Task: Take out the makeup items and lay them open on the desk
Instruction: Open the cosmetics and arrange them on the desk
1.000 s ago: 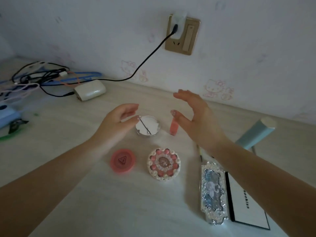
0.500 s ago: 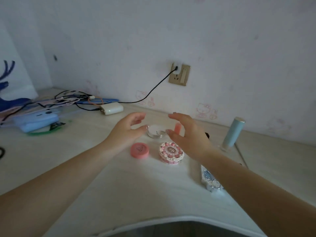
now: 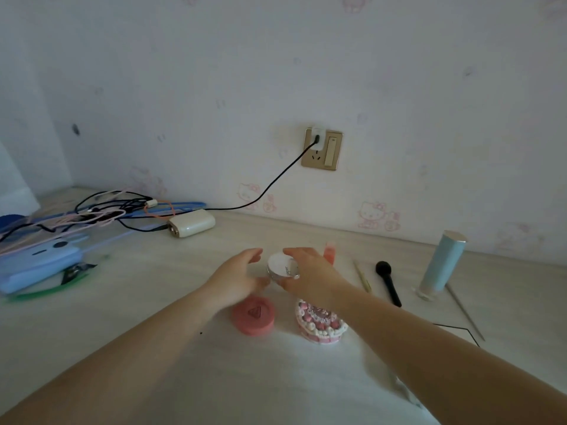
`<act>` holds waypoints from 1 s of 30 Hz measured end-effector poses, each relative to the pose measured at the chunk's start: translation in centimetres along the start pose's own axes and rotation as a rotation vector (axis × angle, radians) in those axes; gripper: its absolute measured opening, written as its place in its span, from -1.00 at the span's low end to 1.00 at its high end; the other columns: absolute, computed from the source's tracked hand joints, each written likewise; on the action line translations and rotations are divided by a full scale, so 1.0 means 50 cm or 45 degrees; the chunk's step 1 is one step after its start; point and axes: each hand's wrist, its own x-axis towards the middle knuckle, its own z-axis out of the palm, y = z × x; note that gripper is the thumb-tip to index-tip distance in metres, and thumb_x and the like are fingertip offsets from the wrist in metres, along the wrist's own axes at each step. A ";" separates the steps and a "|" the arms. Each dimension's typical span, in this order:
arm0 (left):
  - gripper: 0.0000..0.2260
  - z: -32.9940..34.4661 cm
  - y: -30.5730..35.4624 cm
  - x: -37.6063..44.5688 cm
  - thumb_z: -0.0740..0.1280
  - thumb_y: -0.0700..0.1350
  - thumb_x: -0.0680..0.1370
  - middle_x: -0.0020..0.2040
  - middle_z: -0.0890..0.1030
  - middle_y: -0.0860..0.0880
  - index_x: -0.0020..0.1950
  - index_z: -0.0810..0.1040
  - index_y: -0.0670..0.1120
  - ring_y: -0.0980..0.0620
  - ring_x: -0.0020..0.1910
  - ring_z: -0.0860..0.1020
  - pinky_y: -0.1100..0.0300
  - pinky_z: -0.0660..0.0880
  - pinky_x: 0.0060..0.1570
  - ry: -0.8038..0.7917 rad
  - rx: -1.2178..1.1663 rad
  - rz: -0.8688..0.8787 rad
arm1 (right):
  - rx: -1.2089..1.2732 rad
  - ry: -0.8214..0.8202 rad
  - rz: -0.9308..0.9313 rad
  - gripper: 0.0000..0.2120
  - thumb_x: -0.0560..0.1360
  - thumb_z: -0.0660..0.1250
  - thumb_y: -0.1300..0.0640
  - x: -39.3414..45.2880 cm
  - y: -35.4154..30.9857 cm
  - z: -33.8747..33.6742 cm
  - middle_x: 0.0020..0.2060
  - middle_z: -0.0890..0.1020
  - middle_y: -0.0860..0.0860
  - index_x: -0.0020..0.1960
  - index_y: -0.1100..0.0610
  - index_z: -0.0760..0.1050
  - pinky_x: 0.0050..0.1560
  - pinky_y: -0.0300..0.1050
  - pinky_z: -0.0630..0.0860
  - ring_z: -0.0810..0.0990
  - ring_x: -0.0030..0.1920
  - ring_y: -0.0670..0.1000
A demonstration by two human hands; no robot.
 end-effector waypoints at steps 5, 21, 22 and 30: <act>-0.32 0.007 -0.005 0.041 0.48 -0.05 0.38 0.39 0.43 -0.01 0.45 0.30 -0.05 0.05 0.35 0.42 0.09 0.33 0.36 -0.082 0.100 0.053 | -0.071 -0.025 0.079 -0.45 0.53 0.20 -0.05 0.060 0.005 0.044 0.46 0.22 0.12 0.48 0.02 0.17 0.44 0.08 0.22 0.23 0.44 0.15; -0.75 -0.003 0.041 0.017 0.22 0.00 0.59 0.17 0.61 0.16 0.26 0.42 0.24 0.12 0.17 0.55 0.03 0.47 0.22 -0.074 -1.173 -0.103 | 0.514 0.189 -0.011 -0.59 0.53 0.23 -0.07 0.073 -0.038 0.011 -0.17 0.52 -0.06 0.35 -0.01 0.34 -0.15 -0.23 0.45 0.53 -0.19 -0.09; -0.73 -0.001 0.048 0.012 0.23 0.02 0.59 0.16 0.63 0.14 0.28 0.41 0.24 0.07 0.15 0.57 -0.07 0.47 0.23 -0.126 -1.349 -0.128 | 0.550 0.190 -0.027 -0.61 0.54 0.21 -0.07 0.067 -0.049 0.005 -0.17 0.52 -0.06 0.33 -0.01 0.35 -0.15 -0.25 0.45 0.54 -0.16 -0.09; -0.75 -0.009 0.087 -0.023 0.20 -0.06 0.60 0.07 0.67 0.01 -0.05 0.68 0.13 0.03 -0.03 0.65 0.04 0.58 0.01 -0.196 -1.745 0.004 | 0.331 0.149 -0.069 -0.62 0.58 0.12 -0.02 0.023 -0.099 -0.042 -0.05 0.51 -0.09 0.38 -0.02 0.28 0.02 -0.17 0.43 0.52 -0.03 -0.04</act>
